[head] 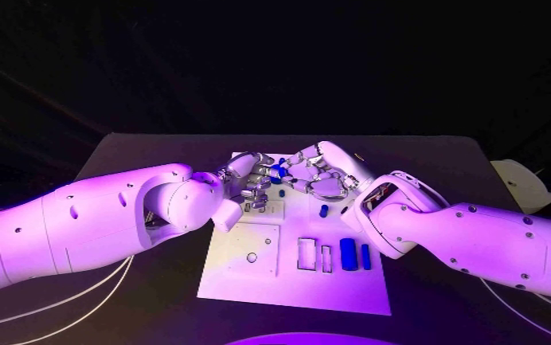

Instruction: Assemble the parts on the task board

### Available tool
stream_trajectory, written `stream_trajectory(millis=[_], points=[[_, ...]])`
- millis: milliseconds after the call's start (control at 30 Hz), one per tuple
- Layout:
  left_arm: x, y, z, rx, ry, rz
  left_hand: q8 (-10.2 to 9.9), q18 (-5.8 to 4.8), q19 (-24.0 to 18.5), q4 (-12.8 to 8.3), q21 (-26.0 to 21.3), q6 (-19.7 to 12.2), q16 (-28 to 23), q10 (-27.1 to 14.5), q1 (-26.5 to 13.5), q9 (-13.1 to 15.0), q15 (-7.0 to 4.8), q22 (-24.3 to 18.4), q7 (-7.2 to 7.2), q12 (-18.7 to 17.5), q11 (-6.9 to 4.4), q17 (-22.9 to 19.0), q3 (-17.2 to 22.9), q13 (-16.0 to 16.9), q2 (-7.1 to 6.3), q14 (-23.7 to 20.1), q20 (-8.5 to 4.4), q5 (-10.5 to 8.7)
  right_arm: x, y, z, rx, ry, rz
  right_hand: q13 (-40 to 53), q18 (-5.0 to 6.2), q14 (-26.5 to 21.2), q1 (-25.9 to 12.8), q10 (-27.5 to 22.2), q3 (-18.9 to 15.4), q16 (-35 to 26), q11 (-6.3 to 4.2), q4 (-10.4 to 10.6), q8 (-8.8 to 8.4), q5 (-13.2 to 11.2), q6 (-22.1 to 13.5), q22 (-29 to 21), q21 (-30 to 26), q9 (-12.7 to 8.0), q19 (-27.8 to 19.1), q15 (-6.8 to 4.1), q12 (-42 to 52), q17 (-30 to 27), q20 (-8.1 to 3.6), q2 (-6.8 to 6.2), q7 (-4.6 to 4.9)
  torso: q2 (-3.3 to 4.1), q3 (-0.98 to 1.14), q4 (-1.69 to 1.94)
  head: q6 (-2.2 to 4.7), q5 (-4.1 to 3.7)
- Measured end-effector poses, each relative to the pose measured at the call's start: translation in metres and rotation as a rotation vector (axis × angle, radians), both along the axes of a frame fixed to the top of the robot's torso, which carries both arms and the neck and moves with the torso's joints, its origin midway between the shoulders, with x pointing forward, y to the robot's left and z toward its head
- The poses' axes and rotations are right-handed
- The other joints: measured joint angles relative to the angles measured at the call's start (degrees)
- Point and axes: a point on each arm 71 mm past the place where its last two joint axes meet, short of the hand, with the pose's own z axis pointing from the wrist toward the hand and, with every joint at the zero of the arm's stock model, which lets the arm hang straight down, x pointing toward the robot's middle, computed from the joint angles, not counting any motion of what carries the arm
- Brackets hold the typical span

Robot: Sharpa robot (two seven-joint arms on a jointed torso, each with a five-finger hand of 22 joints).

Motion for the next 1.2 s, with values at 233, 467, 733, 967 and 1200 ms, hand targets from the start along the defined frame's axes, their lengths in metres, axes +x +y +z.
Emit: stream_trajectory(millis=[233, 467, 733, 967, 1200], points=[[0.000, 0.001, 0.000, 0.002, -0.001, 0.001, 0.02, 0.00, 0.00, -0.15, 0.00, 0.00, 0.00, 0.00, 0.00, 0.01, 0.00, 0.00, 0.00, 0.00, 0.00, 0.00, 0.15, -0.01, 0.00, 0.00, 0.00, 0.00, 0.000, -0.001, 0.000, 0.001, 0.000, -0.003, 0.00, 0.01, 0.00, 0.00, 0.00, 0.00, 0.00, 0.00, 0.00, -0.07, 0.00, 0.00, -0.01, 0.00, -0.03, 0.00, 0.00, 0.00, 0.00, 0.00, 0.00, 0.00, 0.00, 0.01, 0.00, 0.00, 0.03], [0.000, 0.001, 0.000, 0.005, -0.002, 0.001, 0.15, 0.00, 0.00, -0.15, 0.00, 0.00, 0.00, 0.00, 0.00, 0.05, 0.00, -0.01, 0.00, 0.00, 0.00, 0.05, 0.15, -0.01, 0.00, 0.00, 0.00, 0.00, -0.001, -0.002, 0.001, 0.003, 0.000, -0.005, 0.00, 0.00, 0.00, 0.00, 0.00, -0.24, 0.00, 0.00, 0.22, 0.10, -0.01, -0.01, -0.01, 0.00, -0.02, 0.00, 0.00, 0.00, 0.05, 0.00, 0.00, 0.01, 0.01, 0.02, 0.00, -0.03, 0.07], [0.001, 0.002, 0.000, 0.015, -0.005, 0.002, 0.25, 0.00, 0.00, -0.16, 0.00, 0.01, 0.00, 0.00, 0.00, 0.17, -0.20, -0.01, 0.00, 0.00, 0.00, 0.04, 0.63, -0.45, 0.00, 0.20, 0.00, 0.00, -0.002, -0.002, 0.001, 0.010, -0.001, -0.009, 0.00, 0.00, 0.00, 0.00, 0.00, -0.25, 0.00, 0.00, 0.22, 0.10, -0.02, -0.09, -0.01, 0.00, 0.17, 0.00, 0.00, 0.00, 0.04, 0.00, 0.00, 0.08, 0.00, 0.02, 0.00, -0.01, 0.03], [0.002, 0.004, -0.001, 0.033, -0.007, 0.007, -0.02, 0.00, 0.00, -0.17, 0.00, 0.01, 0.00, 0.00, -0.02, 0.17, -0.20, -0.07, 0.00, -0.25, 0.00, 0.04, 0.95, -0.55, -0.02, 0.20, 0.00, 0.00, -0.003, -0.002, 0.002, 0.017, -0.003, -0.011, -0.01, 0.00, 0.00, 0.00, 0.00, -0.25, 0.00, 0.00, 0.22, 0.08, -0.04, -0.07, -0.02, 0.00, 0.18, 0.00, 0.00, 0.00, 0.04, 0.00, 0.00, 0.06, -0.01, 0.02, -0.01, 0.02, -0.02], [0.005, 0.011, -0.002, 0.059, -0.012, 0.026, -0.02, 0.00, 0.00, 0.00, 0.00, -0.21, 0.00, -0.01, -0.22, 0.16, -0.20, -0.06, 0.22, -0.25, 0.00, 0.03, 1.11, -0.55, -0.22, 0.20, 0.00, 0.00, -0.004, -0.001, 0.002, 0.024, 0.000, -0.012, -0.01, 0.00, 0.00, -0.01, 0.00, -0.40, 0.00, 0.00, 0.07, 0.05, -0.05, 0.01, -0.03, 0.00, 0.17, 0.00, 0.00, 0.00, 0.03, 0.00, -0.01, -0.02, -0.02, -0.01, -0.01, 0.07, -0.02]])
